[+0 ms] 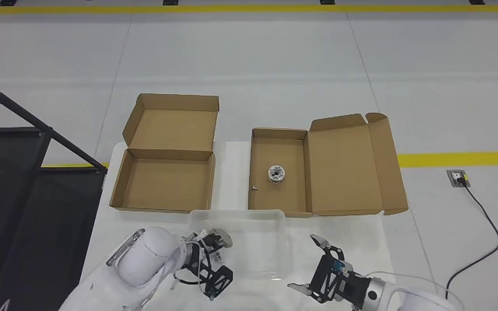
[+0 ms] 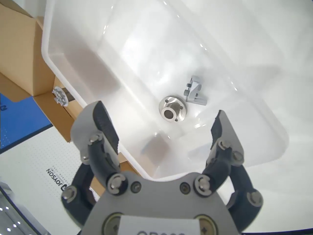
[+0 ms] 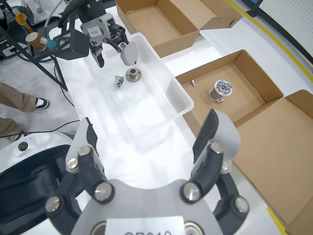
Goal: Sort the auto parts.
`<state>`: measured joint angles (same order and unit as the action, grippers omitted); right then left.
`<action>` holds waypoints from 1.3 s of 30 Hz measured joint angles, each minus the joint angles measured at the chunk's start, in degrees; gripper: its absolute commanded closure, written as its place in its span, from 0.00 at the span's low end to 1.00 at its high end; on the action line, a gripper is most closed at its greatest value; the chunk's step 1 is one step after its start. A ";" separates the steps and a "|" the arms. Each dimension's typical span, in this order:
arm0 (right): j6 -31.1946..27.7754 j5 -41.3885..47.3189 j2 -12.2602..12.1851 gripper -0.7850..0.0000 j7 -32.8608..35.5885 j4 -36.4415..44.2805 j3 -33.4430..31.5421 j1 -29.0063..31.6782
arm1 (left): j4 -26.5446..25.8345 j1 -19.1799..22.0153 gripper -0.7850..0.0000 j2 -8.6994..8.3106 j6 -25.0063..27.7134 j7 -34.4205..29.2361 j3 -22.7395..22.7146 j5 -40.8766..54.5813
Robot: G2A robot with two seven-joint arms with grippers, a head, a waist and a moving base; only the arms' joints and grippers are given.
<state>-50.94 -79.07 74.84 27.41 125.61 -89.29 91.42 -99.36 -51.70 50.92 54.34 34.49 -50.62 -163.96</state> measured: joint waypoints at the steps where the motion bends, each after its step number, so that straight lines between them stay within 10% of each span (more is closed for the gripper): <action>1: 0.00 0.00 0.00 0.00 0.00 0.00 0.00 0.00 | 1.32 1.08 0.00 0.31 -0.58 0.54 1.35 -0.15; 22: 0.00 0.00 0.00 0.00 0.00 0.00 0.00 0.00 | 20.86 18.66 0.01 6.80 -2.54 10.32 19.92 -1.38; 39: 0.00 0.00 0.00 0.00 0.00 0.00 0.00 0.00 | 29.04 24.11 0.15 10.28 -2.02 13.10 27.06 0.38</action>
<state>-50.94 -79.07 74.84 27.41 125.61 -89.29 91.42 -70.31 -27.59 61.20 52.32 47.59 -23.55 -163.58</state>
